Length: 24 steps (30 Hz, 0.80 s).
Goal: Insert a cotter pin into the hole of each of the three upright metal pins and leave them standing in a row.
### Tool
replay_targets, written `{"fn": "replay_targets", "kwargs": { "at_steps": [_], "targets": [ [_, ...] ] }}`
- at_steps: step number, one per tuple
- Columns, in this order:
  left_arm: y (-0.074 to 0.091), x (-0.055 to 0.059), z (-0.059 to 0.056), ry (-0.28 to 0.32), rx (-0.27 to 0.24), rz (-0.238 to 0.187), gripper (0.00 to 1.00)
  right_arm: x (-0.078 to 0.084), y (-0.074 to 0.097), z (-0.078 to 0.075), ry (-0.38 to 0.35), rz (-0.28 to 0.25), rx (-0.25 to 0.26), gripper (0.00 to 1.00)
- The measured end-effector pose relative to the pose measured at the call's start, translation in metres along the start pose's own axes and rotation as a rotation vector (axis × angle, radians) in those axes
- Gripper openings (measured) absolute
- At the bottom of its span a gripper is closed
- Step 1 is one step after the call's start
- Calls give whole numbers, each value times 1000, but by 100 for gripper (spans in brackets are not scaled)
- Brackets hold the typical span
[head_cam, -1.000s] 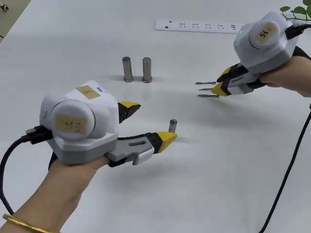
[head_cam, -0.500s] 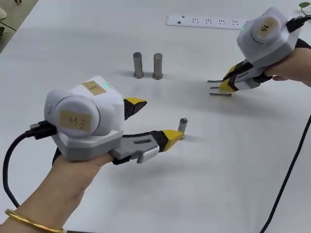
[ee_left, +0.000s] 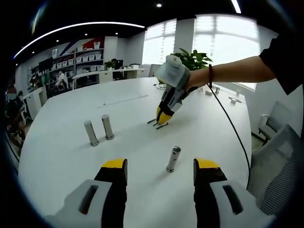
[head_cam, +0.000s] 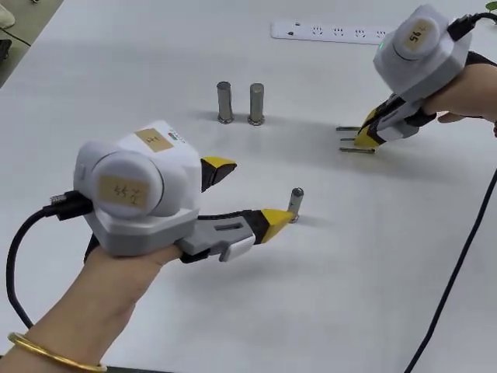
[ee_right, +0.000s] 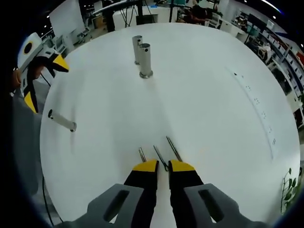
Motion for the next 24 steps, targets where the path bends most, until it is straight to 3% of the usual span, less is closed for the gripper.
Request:
{"fn": "replay_targets", "kwargs": {
  "at_steps": [9, 15, 18, 24],
  "targets": [
    [3, 3, 1, -1, -12, 22, 54, -7, -1, 5, 114, 77, 5, 0],
    [5, 4, 1, -5, -18, 36, 54, -8, 0, 6, 141, 91, 16, 0],
    [5, 3, 1, -12, -21, 39, 54, -5, 1, 4, 99, 76, 19, 0],
    [5, 2, 2, -37, -17, 55, 53, -3, 2, 6, 95, 69, 15, 0]
  ]
}}
Point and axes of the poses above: the centre of the closed fingertips' face, and the gripper's own axes: y roughly backward along the fingers, z roughly to its left, x roughly out of its underside, the point moved 9 cm from there along y, roughly backward along the fingers, and after that the axes turned 3 degrees about y, right-handed, at the moved point
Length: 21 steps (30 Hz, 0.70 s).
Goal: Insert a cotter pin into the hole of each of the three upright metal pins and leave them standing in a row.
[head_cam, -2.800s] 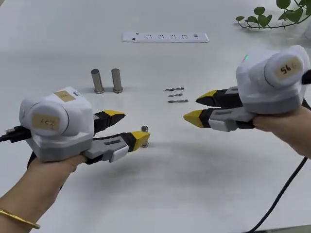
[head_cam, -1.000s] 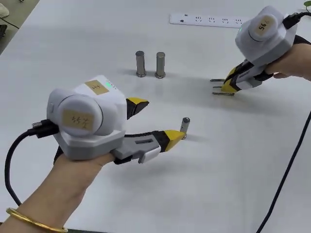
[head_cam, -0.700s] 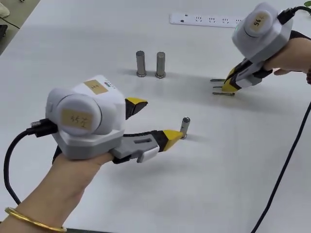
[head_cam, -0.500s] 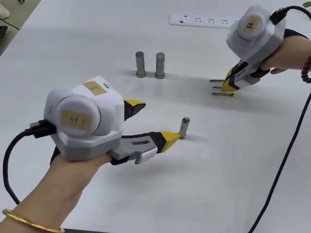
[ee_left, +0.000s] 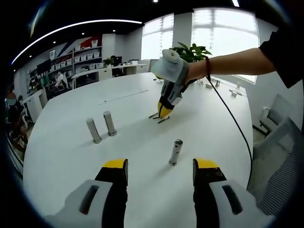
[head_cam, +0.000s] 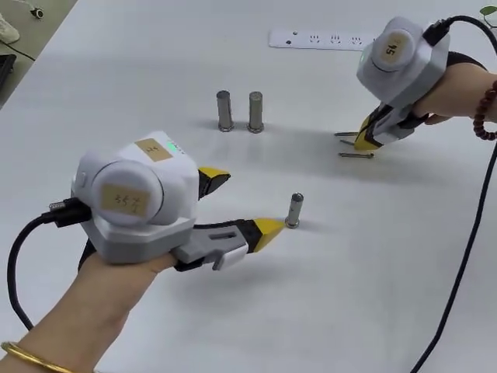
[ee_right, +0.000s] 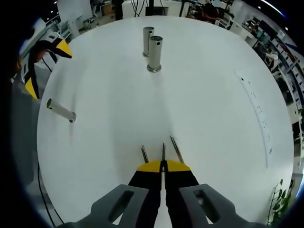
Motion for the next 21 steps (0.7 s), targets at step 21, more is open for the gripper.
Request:
{"fn": "replay_targets", "kwargs": {
  "at_steps": [21],
  "targets": [
    [7, -12, 6, -2, -9, -17, 49, -6, 31, 21, 72, -93, 104, 0]
  ]
}}
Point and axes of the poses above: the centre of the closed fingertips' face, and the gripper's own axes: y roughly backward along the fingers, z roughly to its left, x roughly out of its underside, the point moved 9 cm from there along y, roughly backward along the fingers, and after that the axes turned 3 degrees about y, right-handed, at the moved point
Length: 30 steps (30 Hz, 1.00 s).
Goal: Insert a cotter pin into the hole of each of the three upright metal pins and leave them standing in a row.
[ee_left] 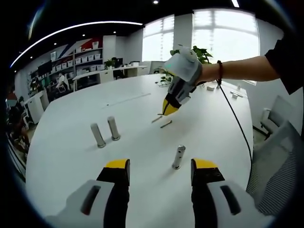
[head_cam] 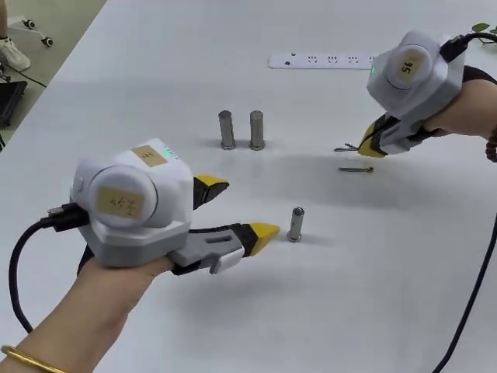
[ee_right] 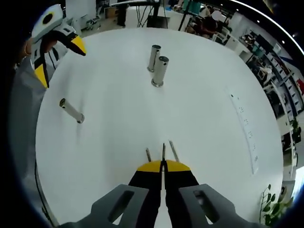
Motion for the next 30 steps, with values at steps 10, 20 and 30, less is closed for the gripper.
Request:
{"fn": "replay_targets", "kwargs": {
  "at_steps": [10, 20, 30],
  "targets": [
    [3, -16, 5, 76, 33, -69, 43, -29, 26, 34, 137, -65, -1, 0],
    [-3, -23, 0, 118, 75, -78, 35, -44, 36, 58, 244, -147, -3, 0],
    [-13, -27, -5, 151, 113, -66, 29, -58, 52, 80, 292, -224, 2, 0]
  ]
}}
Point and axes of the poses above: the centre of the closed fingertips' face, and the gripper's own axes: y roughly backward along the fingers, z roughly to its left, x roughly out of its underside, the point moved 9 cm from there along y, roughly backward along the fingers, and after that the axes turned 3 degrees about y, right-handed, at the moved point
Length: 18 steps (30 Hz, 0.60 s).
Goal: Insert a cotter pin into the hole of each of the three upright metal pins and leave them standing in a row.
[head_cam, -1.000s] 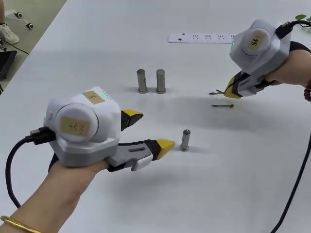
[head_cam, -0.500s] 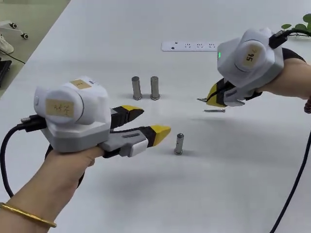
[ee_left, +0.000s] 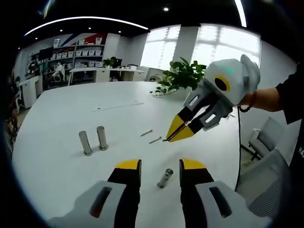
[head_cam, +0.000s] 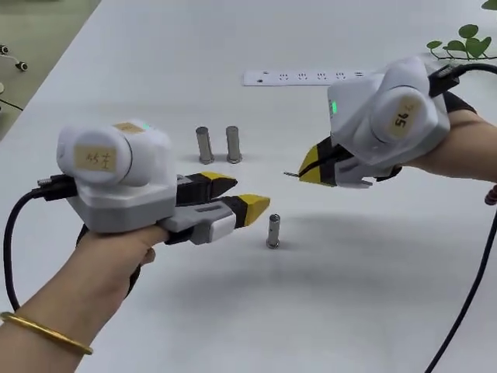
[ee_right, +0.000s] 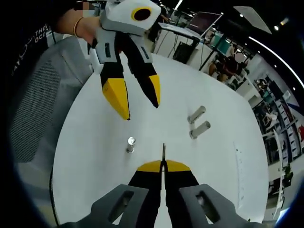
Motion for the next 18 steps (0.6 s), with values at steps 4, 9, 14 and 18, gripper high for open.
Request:
{"fn": "replay_targets", "kwargs": {
  "at_steps": [4, 9, 14, 18],
  "targets": [
    [-5, -1, -3, 17, 23, -2, 23, -6, 0, 4, 13, -16, -3, 0],
    [-8, -1, -6, 49, 33, 3, 19, -14, 4, 10, 52, -46, 15, 0],
    [-8, 0, -10, 75, 52, 2, 14, -20, 7, 19, 92, -52, 30, 0],
    [-7, 0, -12, 82, 62, 2, 11, -24, 8, 25, 118, -59, 28, 0]
  ]
}}
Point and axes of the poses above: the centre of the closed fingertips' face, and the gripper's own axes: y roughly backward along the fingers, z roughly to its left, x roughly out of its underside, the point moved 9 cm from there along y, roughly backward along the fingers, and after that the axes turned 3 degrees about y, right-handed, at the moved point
